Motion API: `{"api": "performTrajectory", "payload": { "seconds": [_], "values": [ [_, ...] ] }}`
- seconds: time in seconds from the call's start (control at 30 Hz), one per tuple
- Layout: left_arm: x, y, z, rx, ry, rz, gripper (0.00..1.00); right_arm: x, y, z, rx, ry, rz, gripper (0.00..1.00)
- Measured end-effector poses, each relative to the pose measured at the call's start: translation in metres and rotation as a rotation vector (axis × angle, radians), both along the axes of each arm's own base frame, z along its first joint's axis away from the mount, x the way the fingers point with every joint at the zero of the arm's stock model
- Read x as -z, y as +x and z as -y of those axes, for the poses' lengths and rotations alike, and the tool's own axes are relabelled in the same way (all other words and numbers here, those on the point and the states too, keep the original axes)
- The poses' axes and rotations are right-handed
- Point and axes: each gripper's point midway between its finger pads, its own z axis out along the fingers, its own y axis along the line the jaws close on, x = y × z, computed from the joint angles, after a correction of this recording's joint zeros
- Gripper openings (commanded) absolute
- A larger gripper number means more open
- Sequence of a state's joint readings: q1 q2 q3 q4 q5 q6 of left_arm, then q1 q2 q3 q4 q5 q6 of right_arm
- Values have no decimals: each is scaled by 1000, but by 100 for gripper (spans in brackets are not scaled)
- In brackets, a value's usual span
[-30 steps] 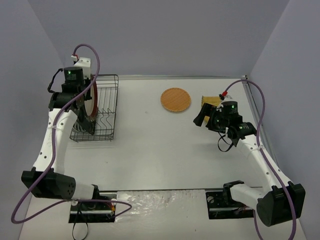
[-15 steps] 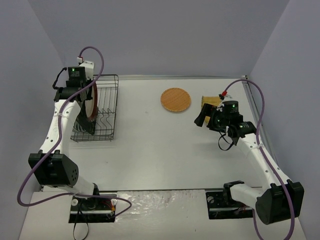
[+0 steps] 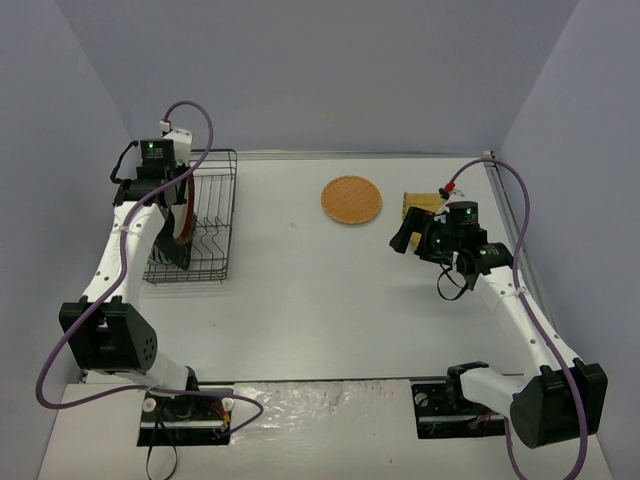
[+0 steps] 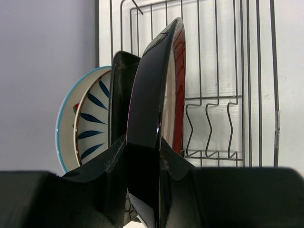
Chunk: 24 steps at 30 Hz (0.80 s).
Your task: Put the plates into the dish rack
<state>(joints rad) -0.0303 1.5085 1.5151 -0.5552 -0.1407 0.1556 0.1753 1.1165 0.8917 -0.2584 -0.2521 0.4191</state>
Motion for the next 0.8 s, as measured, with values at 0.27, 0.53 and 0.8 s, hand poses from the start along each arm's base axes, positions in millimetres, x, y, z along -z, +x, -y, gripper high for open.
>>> {"api": "performTrajectory", "payload": {
  "seconds": [0.27,0.53,0.8],
  "values": [
    [26,2,4,16,-12,-45,0,0,0,1,1,3,0,100],
    [55,-3,4,11,-48,-82,0,0,1,2,4,4,0,100],
    [77,-9,-9,-68,-155,-81,38,0,0,2,5,4,-1,100]
  ]
}}
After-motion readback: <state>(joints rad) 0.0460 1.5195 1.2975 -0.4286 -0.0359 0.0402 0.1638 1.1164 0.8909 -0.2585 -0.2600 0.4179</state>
